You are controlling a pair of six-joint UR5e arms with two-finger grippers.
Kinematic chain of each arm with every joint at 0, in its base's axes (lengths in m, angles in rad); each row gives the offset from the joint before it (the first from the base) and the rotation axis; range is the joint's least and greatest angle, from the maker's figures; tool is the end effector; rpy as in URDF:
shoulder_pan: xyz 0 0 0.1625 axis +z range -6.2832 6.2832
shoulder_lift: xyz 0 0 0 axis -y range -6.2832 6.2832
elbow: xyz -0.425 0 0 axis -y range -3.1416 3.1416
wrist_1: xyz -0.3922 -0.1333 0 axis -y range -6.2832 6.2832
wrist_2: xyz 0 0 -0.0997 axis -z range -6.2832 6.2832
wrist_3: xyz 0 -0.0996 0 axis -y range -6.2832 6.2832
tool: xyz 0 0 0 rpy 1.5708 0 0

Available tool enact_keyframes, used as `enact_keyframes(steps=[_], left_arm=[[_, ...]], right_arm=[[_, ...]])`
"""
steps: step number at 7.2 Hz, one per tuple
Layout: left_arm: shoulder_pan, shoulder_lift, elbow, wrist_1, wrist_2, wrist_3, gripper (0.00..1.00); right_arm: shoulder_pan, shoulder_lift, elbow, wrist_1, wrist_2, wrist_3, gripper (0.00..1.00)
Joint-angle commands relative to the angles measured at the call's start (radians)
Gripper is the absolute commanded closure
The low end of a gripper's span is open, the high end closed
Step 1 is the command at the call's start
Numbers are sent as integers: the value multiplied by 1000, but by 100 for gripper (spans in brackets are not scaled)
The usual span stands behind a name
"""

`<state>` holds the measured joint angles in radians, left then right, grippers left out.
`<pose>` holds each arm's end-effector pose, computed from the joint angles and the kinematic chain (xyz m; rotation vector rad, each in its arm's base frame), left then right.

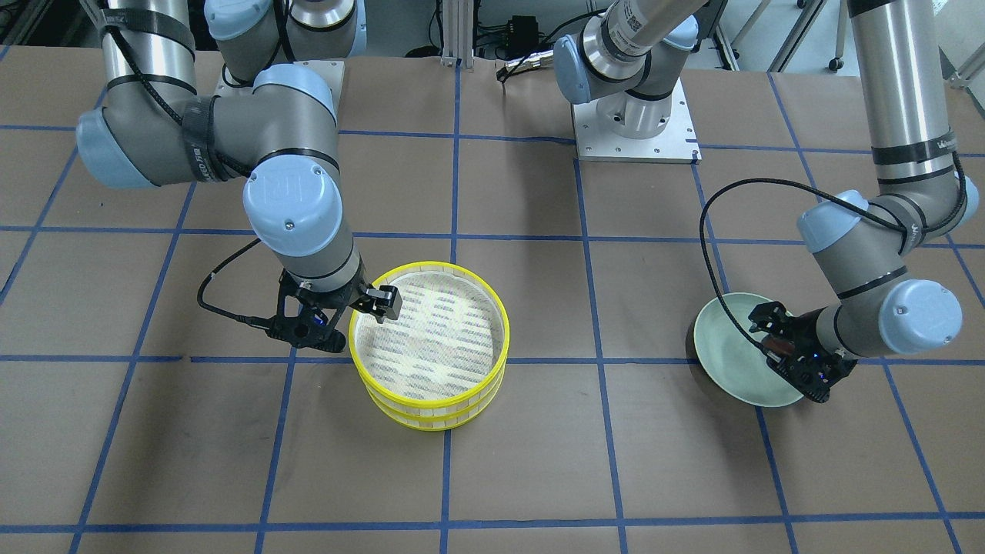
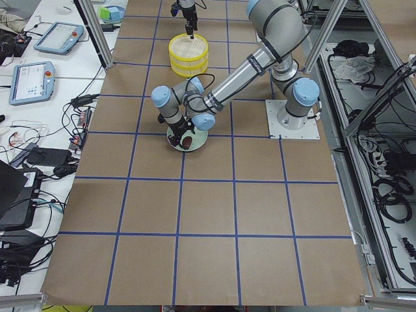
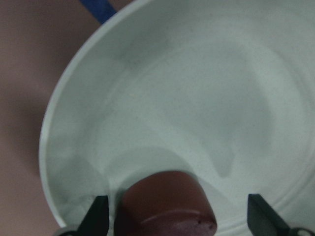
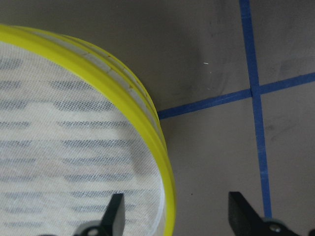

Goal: Place buns in different layers of steamer
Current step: 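Grasp dark brown bun with left gripper while right gripper releases tier and rises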

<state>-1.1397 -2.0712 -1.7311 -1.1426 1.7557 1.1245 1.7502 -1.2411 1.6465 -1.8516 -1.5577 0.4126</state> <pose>0.1413 -0.5823 0.1765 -1.0767 -2.8820 -0.4561 0.2368 -0.5512 0.2987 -0.3633 -3.0906 -0.1916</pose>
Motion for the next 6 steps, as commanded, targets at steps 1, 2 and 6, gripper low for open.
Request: enact_keyframes(steps=[1, 2, 6], left_arm=[[0, -4, 1, 13, 5, 0, 19], [0, -6, 1, 15, -1, 4, 70], [-6, -3, 13, 21, -10, 53, 100]], right_arm=[[-12, -123, -33, 33, 13, -15, 0], [-14, -212, -107, 137, 19, -49, 0], [-89, -345, -209, 334, 42, -106, 0]])
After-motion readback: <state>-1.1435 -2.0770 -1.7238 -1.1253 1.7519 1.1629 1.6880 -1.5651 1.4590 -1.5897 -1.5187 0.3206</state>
